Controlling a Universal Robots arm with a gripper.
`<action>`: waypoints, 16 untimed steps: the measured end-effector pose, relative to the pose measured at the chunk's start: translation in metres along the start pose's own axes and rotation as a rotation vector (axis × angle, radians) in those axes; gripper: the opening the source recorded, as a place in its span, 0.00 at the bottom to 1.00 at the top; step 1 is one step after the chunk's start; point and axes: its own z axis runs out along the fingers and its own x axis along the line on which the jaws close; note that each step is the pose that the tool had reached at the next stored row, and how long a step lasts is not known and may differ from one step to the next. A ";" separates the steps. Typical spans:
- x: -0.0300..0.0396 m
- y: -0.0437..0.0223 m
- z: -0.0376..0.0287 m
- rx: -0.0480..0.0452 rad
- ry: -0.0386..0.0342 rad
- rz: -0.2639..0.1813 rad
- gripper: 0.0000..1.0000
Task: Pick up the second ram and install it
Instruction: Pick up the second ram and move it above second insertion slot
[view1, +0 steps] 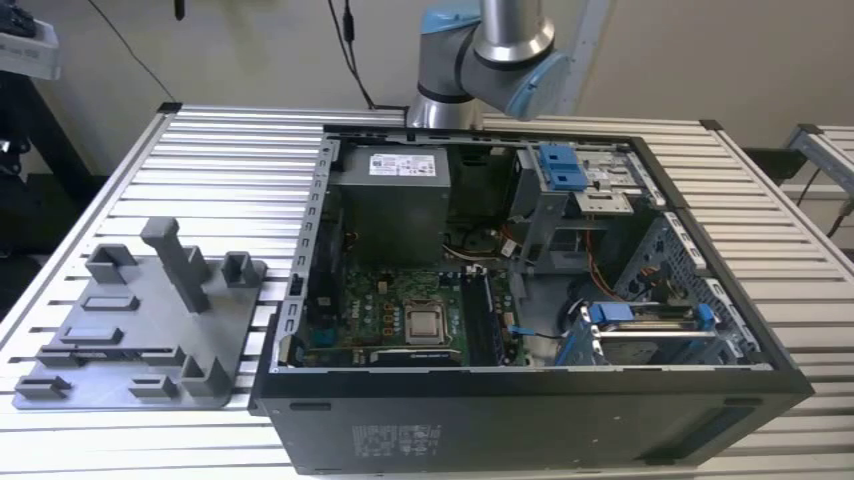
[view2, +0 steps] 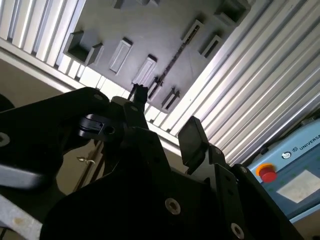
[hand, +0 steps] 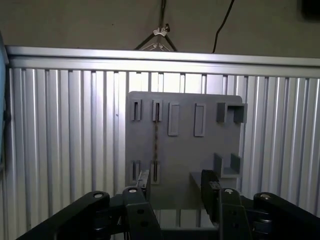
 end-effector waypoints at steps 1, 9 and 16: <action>0.0001 0.0000 0.0014 0.0000 0.0000 0.000 0.54; 0.0009 -0.0002 0.0140 0.0000 -0.0001 0.000 0.54; 0.0016 -0.0004 0.0255 0.0005 -0.0002 0.000 0.54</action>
